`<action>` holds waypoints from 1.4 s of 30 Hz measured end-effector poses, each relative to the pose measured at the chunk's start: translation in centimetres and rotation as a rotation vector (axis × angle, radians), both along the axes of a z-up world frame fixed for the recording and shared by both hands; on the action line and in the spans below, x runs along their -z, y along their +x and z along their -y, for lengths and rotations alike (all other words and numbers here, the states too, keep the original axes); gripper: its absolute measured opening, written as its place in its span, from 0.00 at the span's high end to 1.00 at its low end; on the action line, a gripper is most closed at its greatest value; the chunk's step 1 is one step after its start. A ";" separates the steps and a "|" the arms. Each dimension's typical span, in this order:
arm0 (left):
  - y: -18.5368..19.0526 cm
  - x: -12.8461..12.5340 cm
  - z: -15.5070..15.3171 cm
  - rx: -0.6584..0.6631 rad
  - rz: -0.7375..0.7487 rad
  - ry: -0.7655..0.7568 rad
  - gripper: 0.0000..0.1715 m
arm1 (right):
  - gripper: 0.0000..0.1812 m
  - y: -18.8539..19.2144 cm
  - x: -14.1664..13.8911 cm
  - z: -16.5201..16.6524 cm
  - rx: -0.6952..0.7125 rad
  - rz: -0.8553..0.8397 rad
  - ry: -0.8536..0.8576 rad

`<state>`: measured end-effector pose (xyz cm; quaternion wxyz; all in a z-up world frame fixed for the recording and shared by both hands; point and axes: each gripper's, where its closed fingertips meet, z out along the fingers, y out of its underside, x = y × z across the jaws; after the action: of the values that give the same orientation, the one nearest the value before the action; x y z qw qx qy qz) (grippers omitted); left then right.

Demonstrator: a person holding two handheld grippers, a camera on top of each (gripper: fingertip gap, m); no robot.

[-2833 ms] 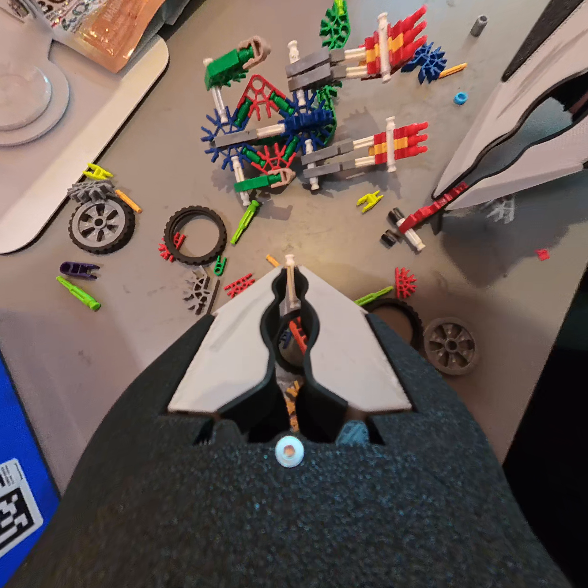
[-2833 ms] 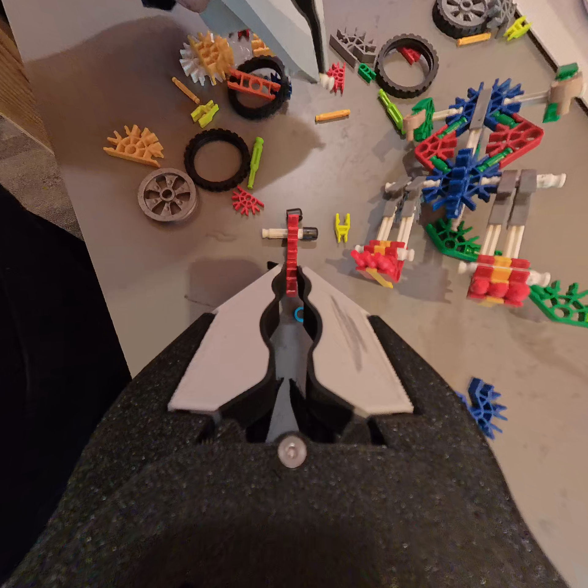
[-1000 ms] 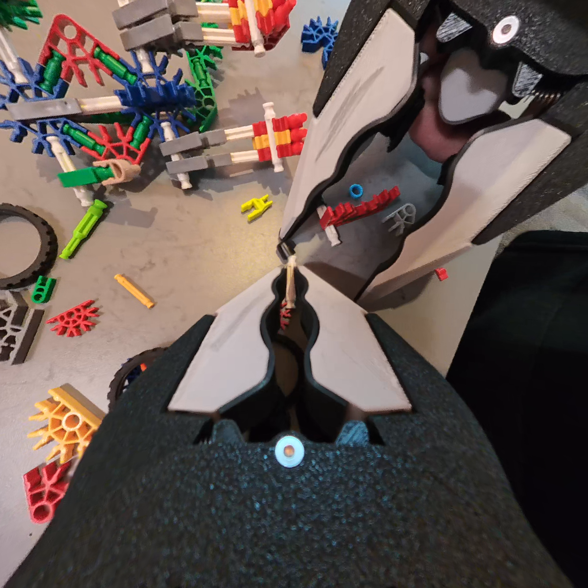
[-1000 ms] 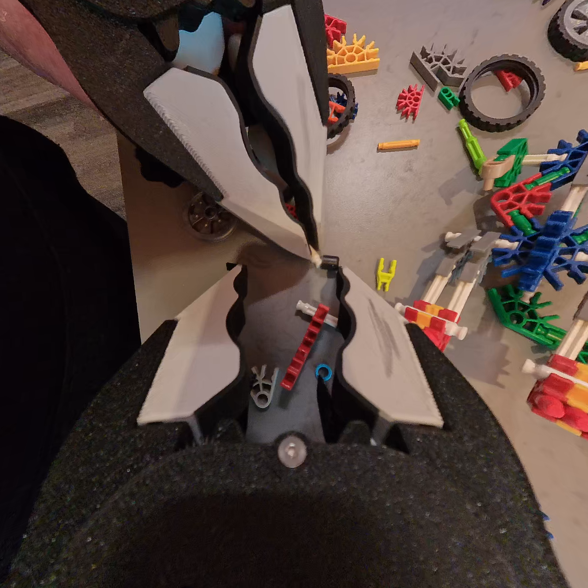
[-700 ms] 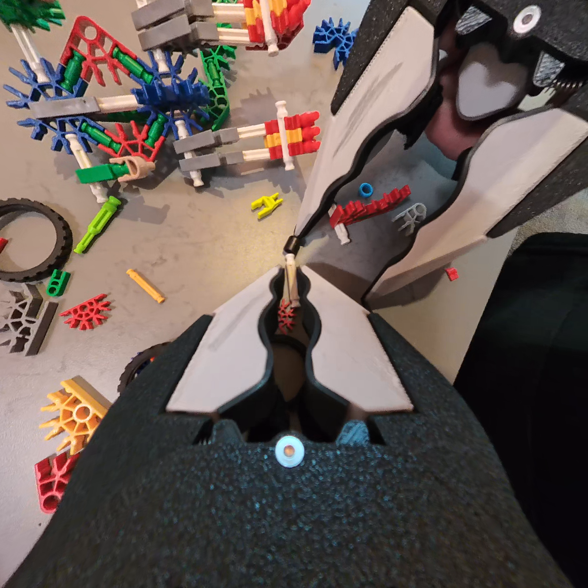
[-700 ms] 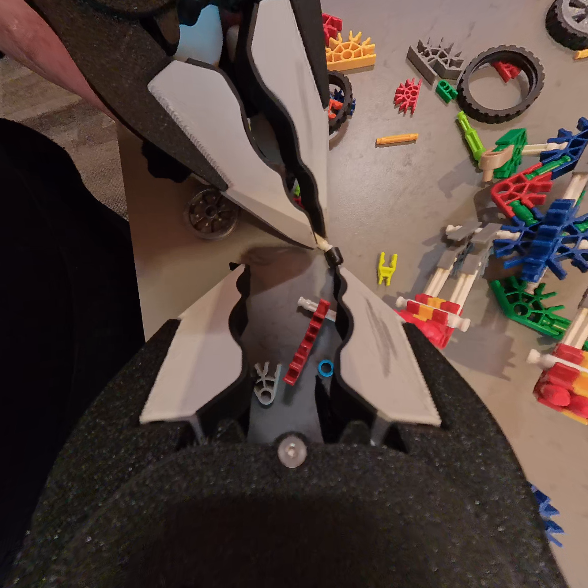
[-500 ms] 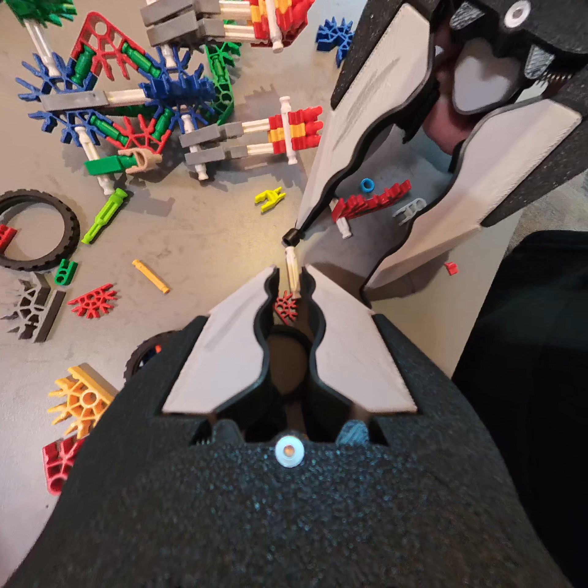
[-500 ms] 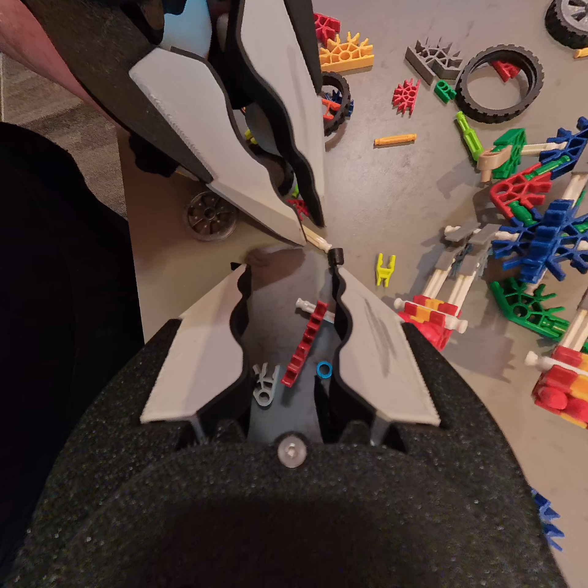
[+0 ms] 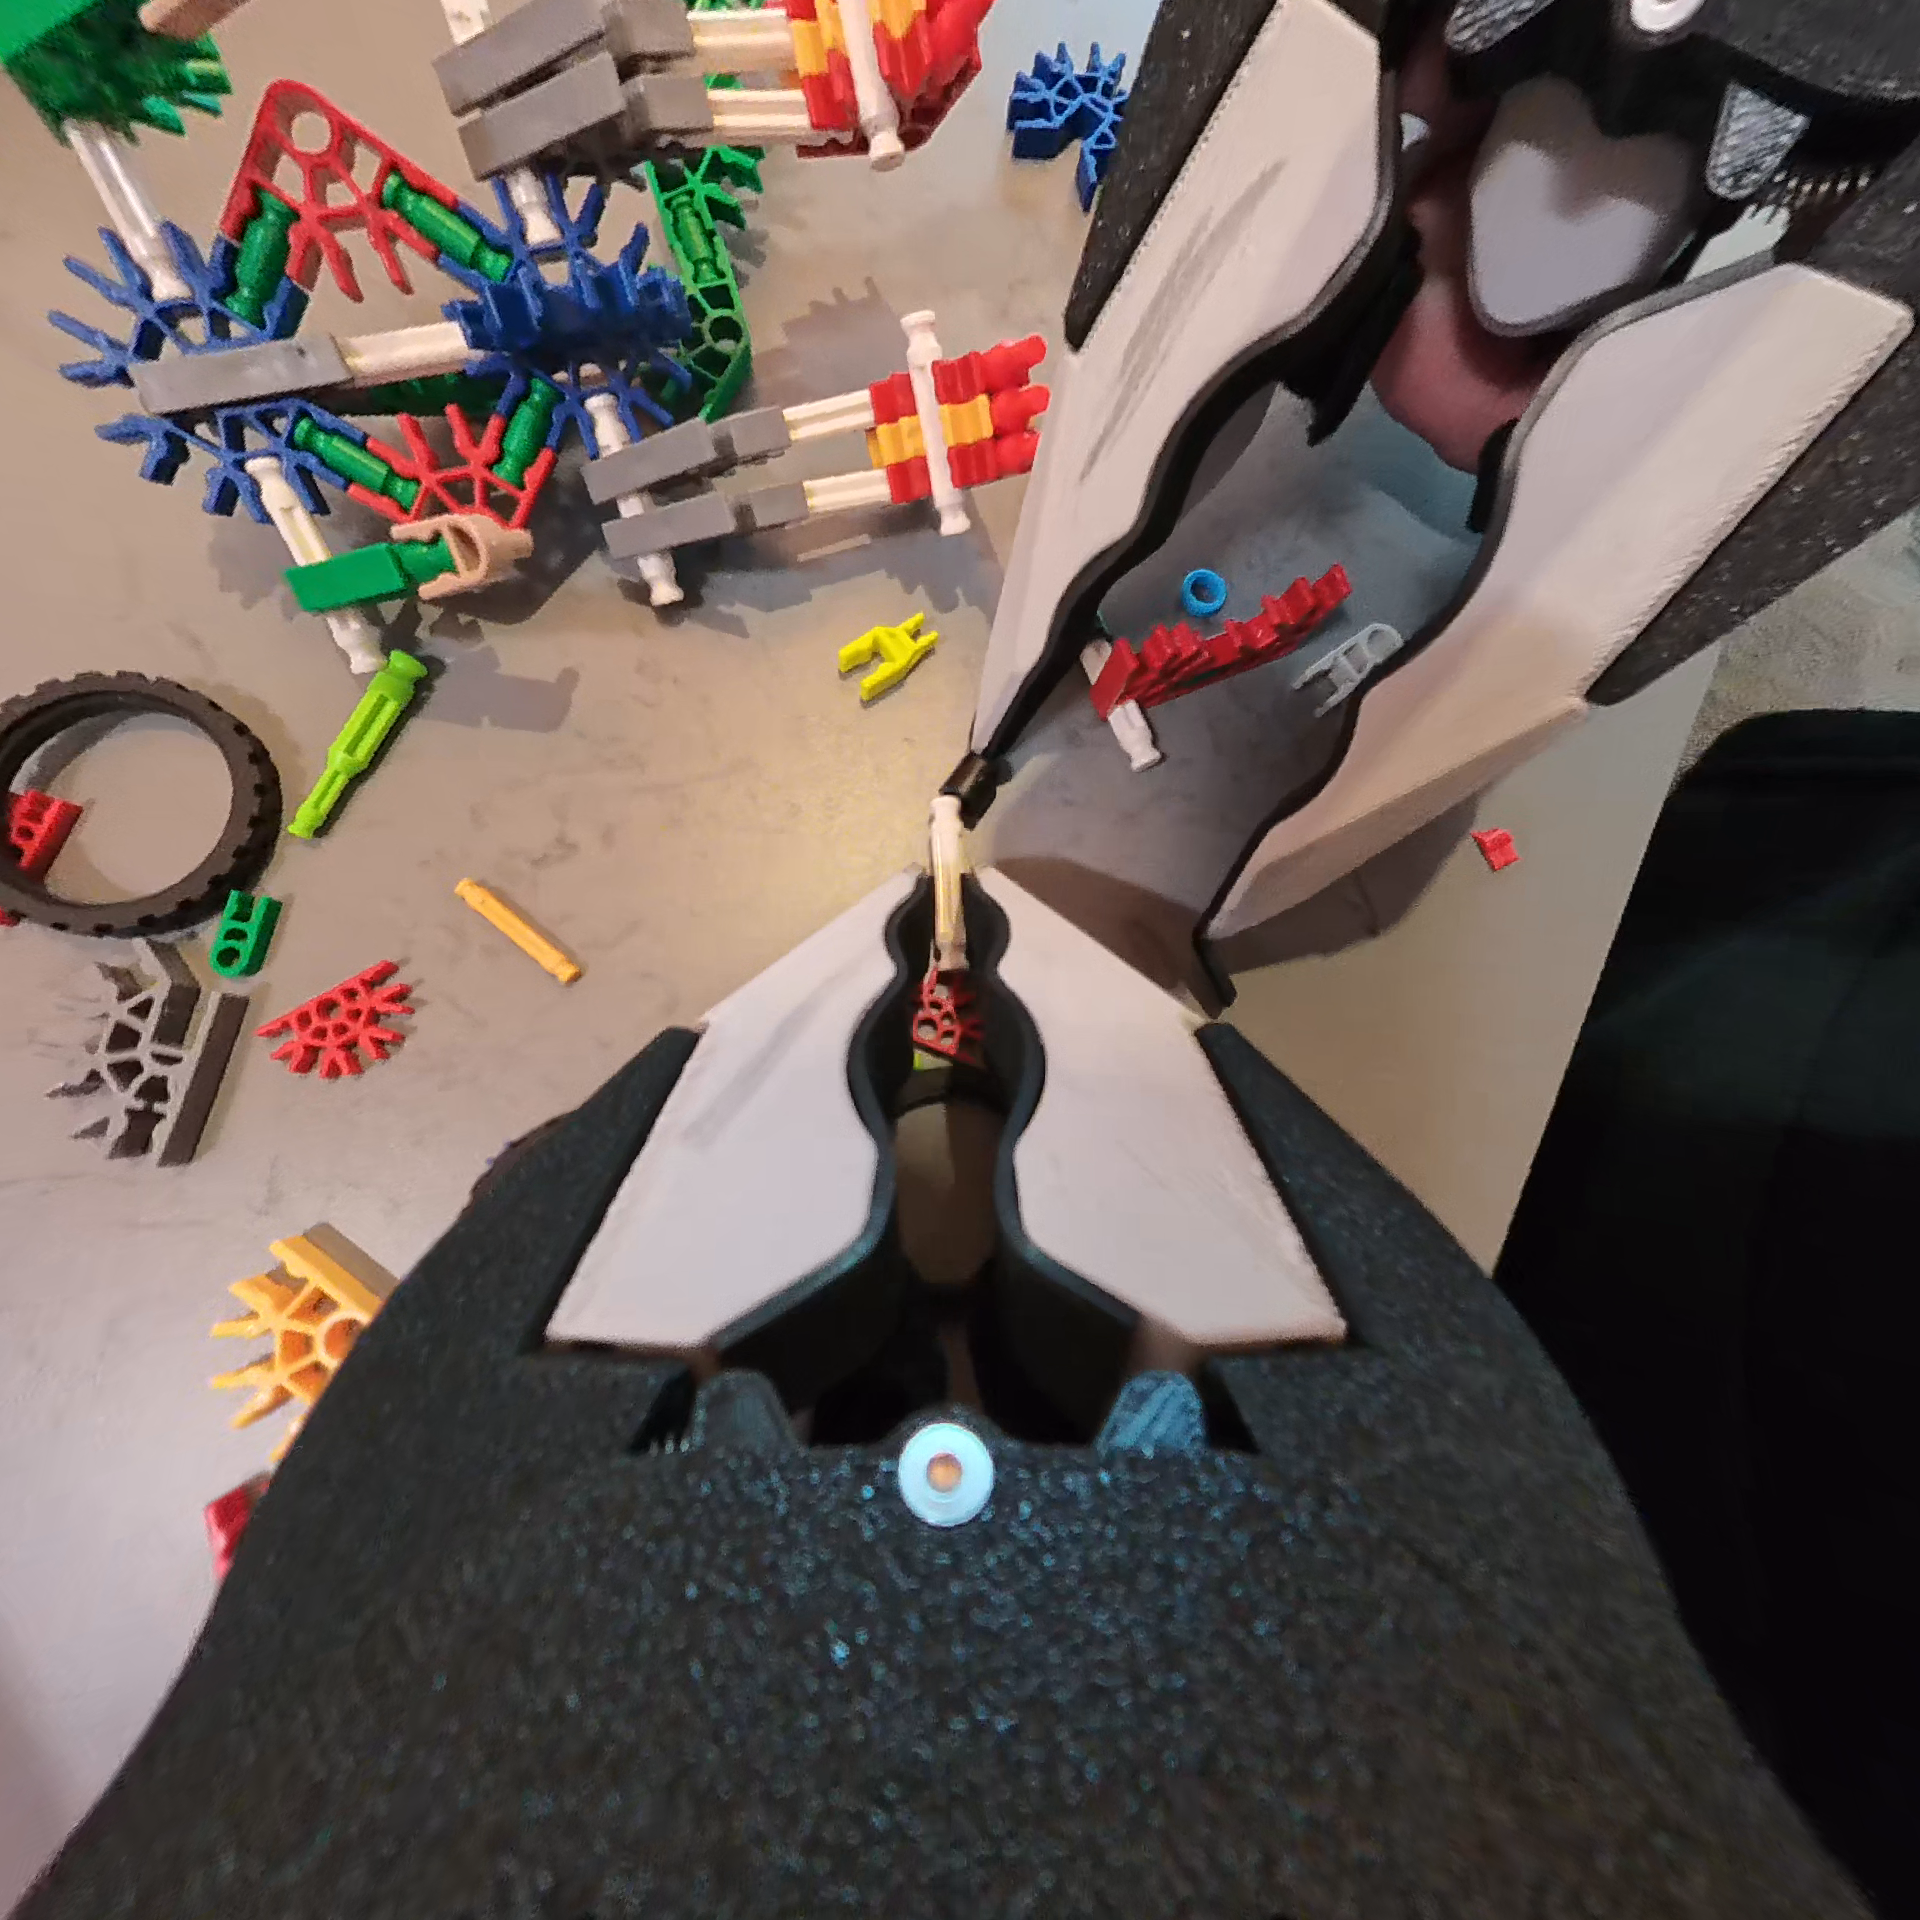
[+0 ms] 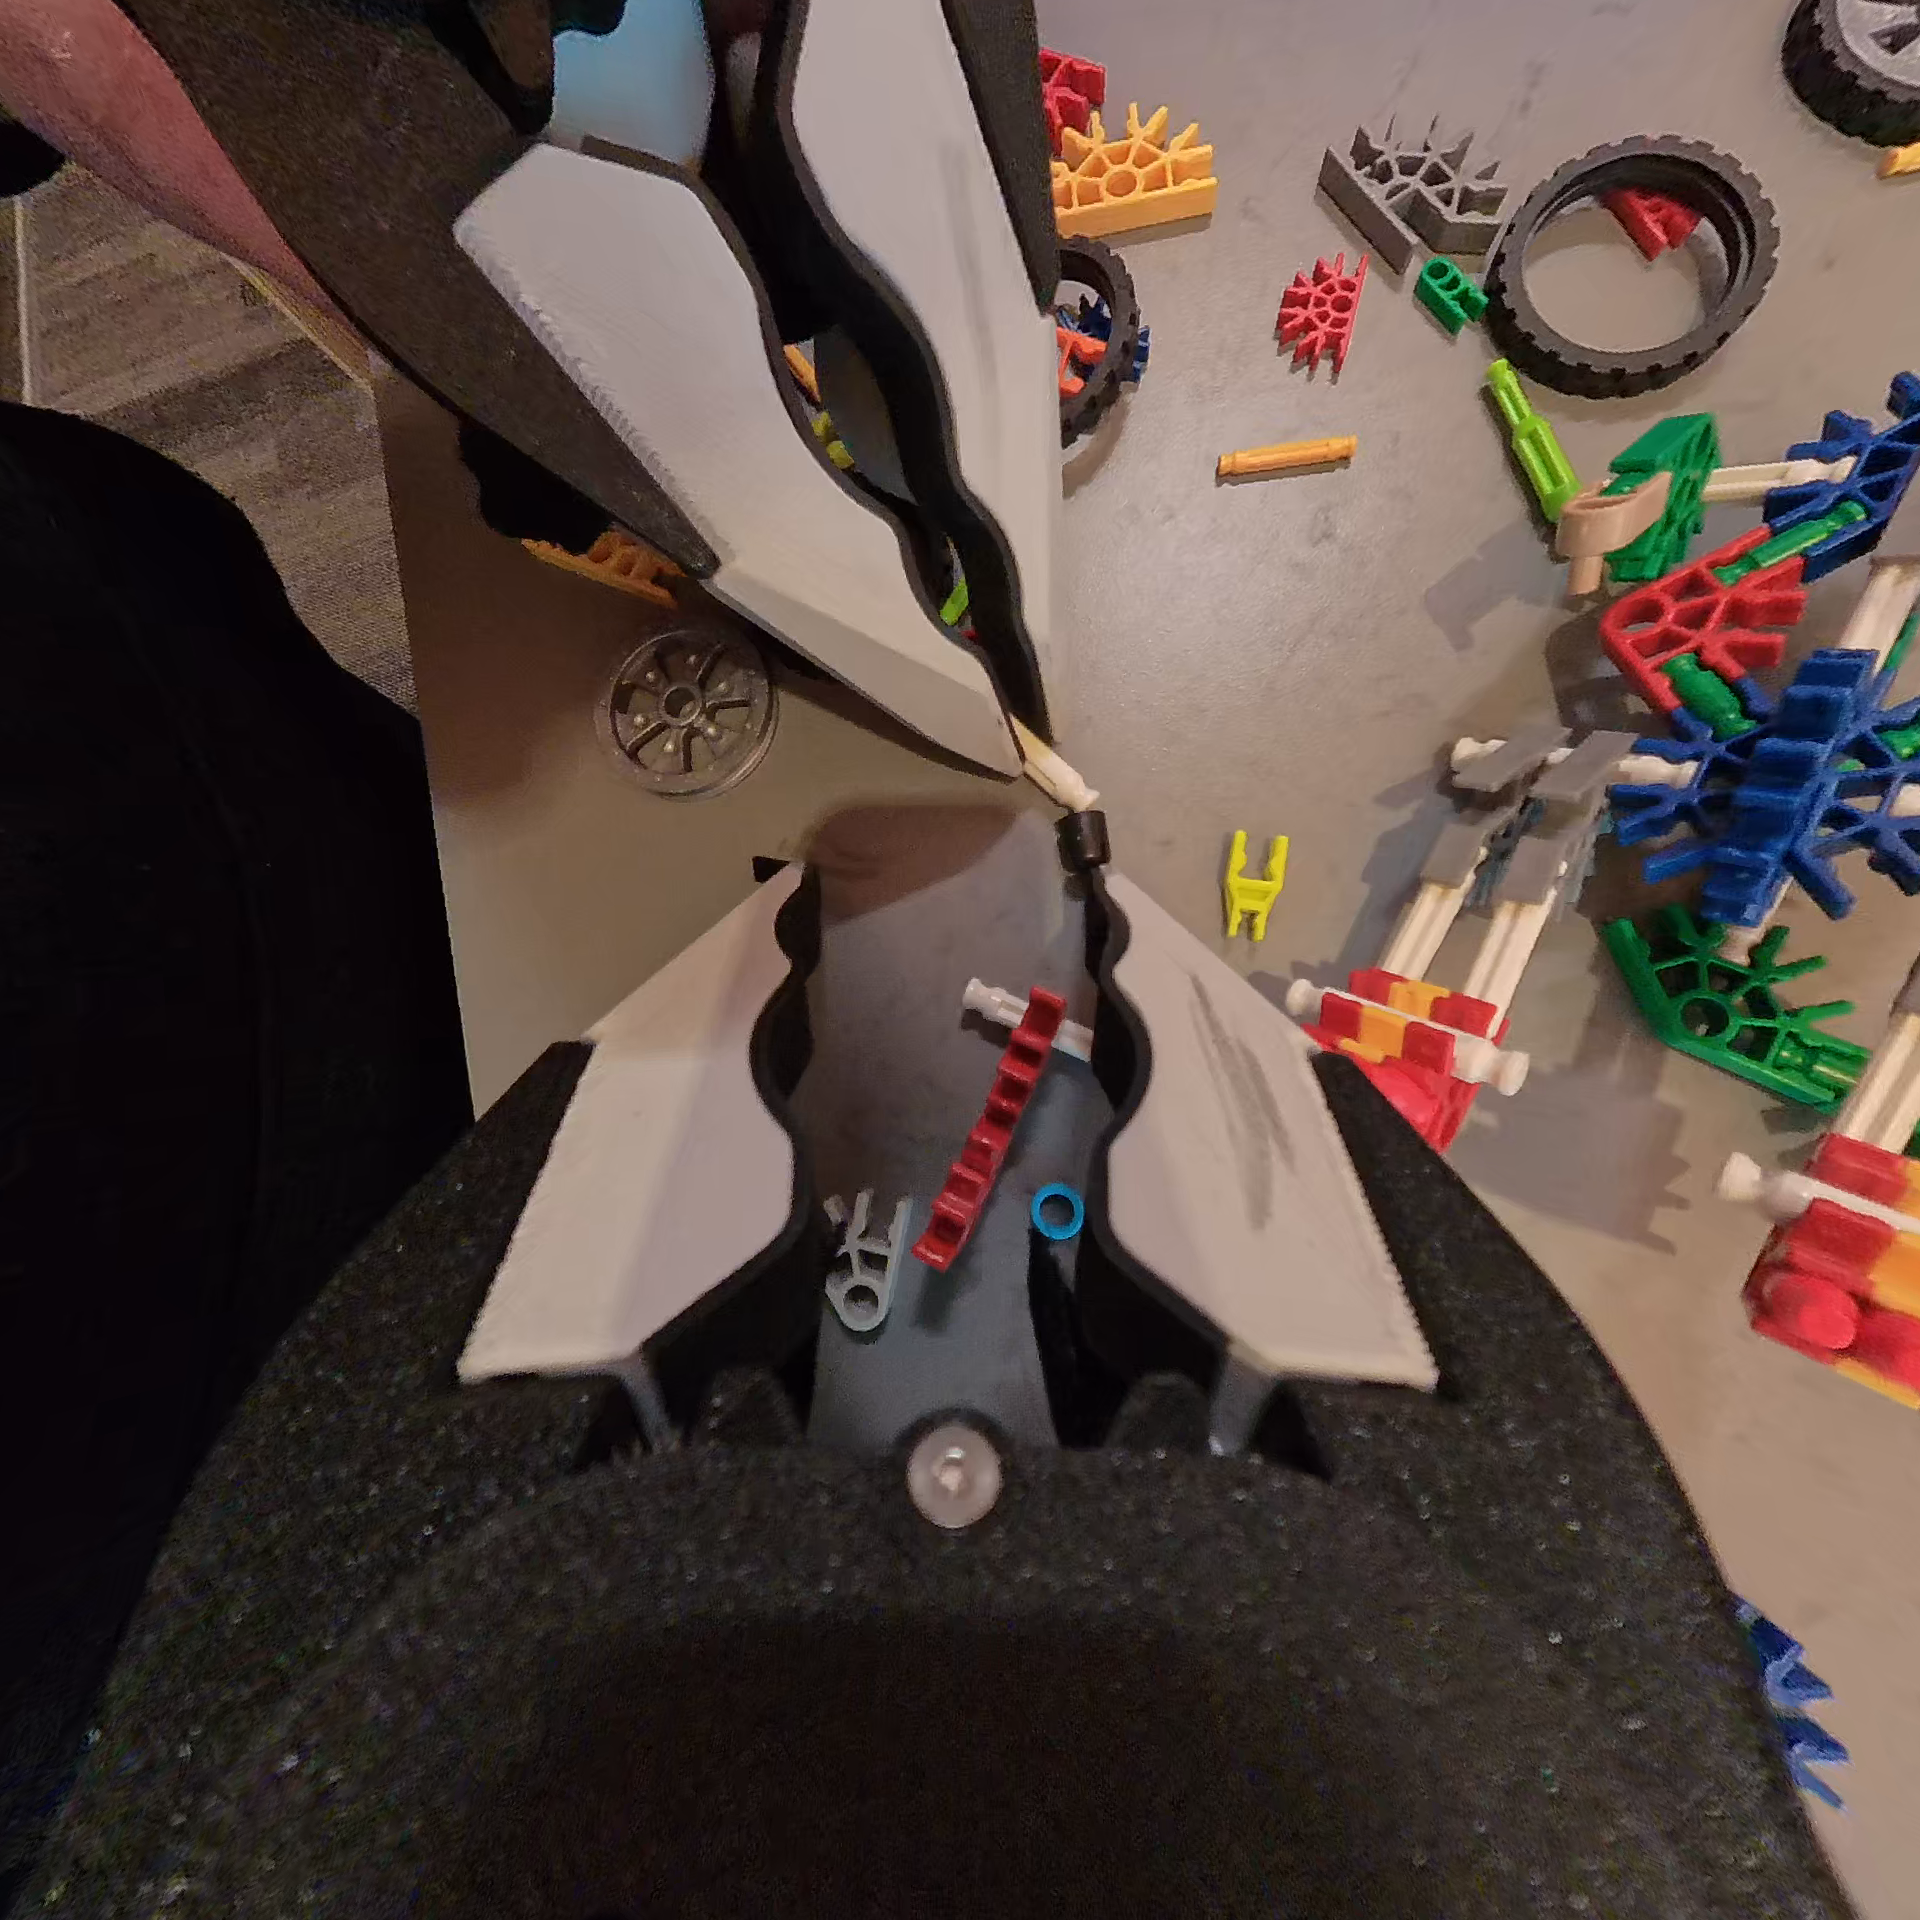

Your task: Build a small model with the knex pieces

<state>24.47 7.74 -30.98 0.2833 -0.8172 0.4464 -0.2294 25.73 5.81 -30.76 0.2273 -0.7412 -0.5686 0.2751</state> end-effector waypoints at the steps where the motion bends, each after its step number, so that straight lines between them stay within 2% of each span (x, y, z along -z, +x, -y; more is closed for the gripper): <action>1: 0.2 0.0 0.1 0.015 0.005 -0.001 0.98 | 0.72 0.0 0.0 0.0 0.001 0.000 0.000; 6: 0.5 0.1 0.5 0.055 -0.010 0.010 0.98 | 0.72 0.0 0.0 0.0 0.007 -0.005 0.004; 21: 0.7 0.1 0.4 0.070 -0.003 0.049 0.99 | 0.71 -0.2 0.0 0.2 0.002 -0.051 -0.001; 37: 0.9 0.1 0.4 0.064 0.008 0.080 1.00 | 0.82 -0.1 0.2 -0.8 -0.027 -0.019 0.044; 42: 0.9 0.1 0.4 0.058 0.009 0.085 1.00 | 0.83 0.0 0.3 -0.8 -0.034 0.013 0.097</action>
<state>25.39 7.33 -31.13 0.3130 -0.7902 0.4779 -0.2218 25.69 6.62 -31.09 0.2544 -0.7214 -0.5952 0.2461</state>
